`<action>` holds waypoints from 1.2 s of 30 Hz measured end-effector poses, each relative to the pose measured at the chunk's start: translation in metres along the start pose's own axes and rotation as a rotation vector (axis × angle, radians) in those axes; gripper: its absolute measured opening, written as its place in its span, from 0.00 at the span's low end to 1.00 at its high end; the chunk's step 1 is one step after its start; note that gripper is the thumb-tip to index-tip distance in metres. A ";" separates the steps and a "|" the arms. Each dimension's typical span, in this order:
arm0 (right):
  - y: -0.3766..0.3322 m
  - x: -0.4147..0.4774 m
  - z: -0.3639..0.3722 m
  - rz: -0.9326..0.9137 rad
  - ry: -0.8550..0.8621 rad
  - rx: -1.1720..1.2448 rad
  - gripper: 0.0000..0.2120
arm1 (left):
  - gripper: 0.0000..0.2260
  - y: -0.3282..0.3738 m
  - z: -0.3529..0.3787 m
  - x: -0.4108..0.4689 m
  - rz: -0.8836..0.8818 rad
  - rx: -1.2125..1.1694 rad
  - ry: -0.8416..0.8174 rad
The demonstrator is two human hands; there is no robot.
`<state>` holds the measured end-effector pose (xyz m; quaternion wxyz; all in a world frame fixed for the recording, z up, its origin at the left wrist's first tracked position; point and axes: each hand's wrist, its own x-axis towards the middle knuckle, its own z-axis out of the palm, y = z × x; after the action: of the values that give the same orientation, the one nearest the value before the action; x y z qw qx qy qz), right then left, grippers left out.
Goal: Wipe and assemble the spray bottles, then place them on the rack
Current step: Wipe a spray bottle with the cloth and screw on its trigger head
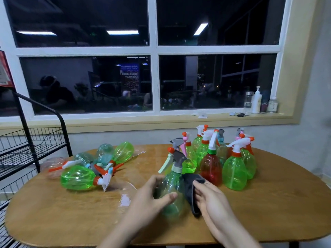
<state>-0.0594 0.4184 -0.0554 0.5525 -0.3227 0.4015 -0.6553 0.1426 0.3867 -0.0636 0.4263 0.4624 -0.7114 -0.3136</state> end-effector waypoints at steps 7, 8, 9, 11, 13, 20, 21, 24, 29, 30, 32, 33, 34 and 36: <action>-0.013 -0.013 0.015 -0.057 -0.115 0.046 0.14 | 0.26 0.013 -0.001 -0.006 0.111 0.071 -0.070; -0.016 -0.014 0.017 -0.056 -0.117 0.063 0.14 | 0.26 0.014 -0.001 -0.006 0.115 0.072 -0.073; -0.018 -0.015 0.020 -0.053 -0.123 0.087 0.15 | 0.27 0.013 0.000 -0.006 0.126 0.072 -0.072; -0.022 -0.015 0.022 -0.039 -0.133 0.145 0.15 | 0.27 0.009 0.002 -0.006 0.142 0.087 -0.054; -0.027 -0.013 0.022 -0.036 -0.141 0.210 0.16 | 0.26 0.007 0.003 -0.007 0.145 0.083 -0.062; -0.039 -0.005 0.022 -0.038 -0.132 0.274 0.18 | 0.27 0.010 0.007 -0.007 0.178 0.070 -0.056; -0.038 -0.004 0.023 -0.041 -0.126 0.277 0.17 | 0.28 0.010 0.008 -0.007 0.178 0.067 -0.055; -0.039 -0.002 0.024 -0.040 -0.091 0.322 0.18 | 0.27 0.008 0.010 -0.006 0.187 0.056 -0.064; -0.046 0.006 0.023 -0.074 -0.087 0.437 0.17 | 0.24 0.001 0.012 -0.005 0.200 0.055 -0.047; -0.048 0.004 0.024 -0.085 -0.110 0.409 0.17 | 0.24 -0.001 0.012 -0.006 0.195 0.053 -0.033; -0.048 0.000 0.026 -0.135 -0.126 0.267 0.17 | 0.25 -0.005 0.013 -0.006 0.184 0.049 -0.016; -0.047 -0.002 0.028 -0.204 -0.101 0.111 0.17 | 0.27 -0.007 0.013 -0.006 0.183 0.048 -0.013; -0.046 -0.005 0.030 -0.316 -0.055 -0.114 0.17 | 0.28 -0.007 0.013 -0.006 0.183 0.047 -0.011; -0.042 -0.006 0.031 -0.576 -0.010 -0.571 0.18 | 0.30 -0.010 0.015 -0.006 0.174 0.025 -0.010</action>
<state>-0.0511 0.4222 -0.0035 0.2363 -0.5658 0.4576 -0.6439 0.1343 0.3891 -0.0800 0.4428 0.4025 -0.7548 -0.2688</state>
